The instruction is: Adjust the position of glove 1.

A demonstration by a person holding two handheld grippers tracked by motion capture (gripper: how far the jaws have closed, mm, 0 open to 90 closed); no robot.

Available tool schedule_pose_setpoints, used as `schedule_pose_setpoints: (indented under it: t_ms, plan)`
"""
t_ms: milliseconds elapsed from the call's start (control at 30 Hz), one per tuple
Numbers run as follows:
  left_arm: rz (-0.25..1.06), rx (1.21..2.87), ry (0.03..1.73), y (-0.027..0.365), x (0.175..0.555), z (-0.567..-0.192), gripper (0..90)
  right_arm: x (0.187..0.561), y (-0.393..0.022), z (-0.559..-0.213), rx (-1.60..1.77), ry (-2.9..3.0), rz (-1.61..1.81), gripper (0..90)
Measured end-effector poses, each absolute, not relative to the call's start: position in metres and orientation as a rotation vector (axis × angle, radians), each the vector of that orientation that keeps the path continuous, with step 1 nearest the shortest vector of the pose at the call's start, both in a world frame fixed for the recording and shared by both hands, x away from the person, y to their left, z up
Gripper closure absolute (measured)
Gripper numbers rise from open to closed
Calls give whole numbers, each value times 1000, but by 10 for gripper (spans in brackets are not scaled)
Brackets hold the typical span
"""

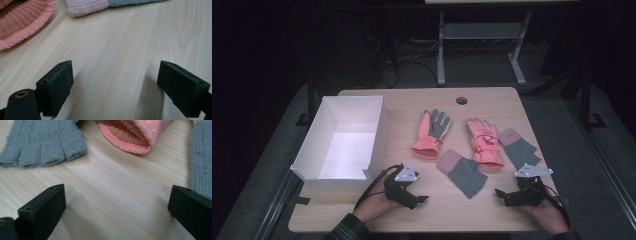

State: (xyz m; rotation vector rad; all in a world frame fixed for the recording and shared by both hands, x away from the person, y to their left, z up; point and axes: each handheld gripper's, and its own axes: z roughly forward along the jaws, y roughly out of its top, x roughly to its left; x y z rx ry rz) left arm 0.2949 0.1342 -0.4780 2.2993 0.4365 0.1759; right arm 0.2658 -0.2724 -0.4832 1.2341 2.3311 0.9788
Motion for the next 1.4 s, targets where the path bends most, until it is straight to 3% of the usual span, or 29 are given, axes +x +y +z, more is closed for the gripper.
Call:
schedule_pose_setpoints:
  t_ms: [200,333,600,633,667,767,1400]
  plan:
    - [176,2297,434,134,295,-478,128,266,-272,-482,1245,2336,974,14]
    - [175,2299,434,134,295,-478,127,265,-275,-476,1251,2326,957,126]
    - [174,2304,429,135,296,-478,128,259,-276,-456,1266,2302,1036,596]
    - [174,2304,429,135,296,-478,128,259,-276,-456,1266,2302,1036,596]
    - [174,2304,430,134,296,-478,128,260,-273,-452,1254,2307,1052,748]
    - [185,2305,417,135,297,-478,128,263,-268,-448,1246,2339,1082,886]
    - [175,2296,434,134,296,-478,128,294,-216,-435,1127,2461,1217,900]
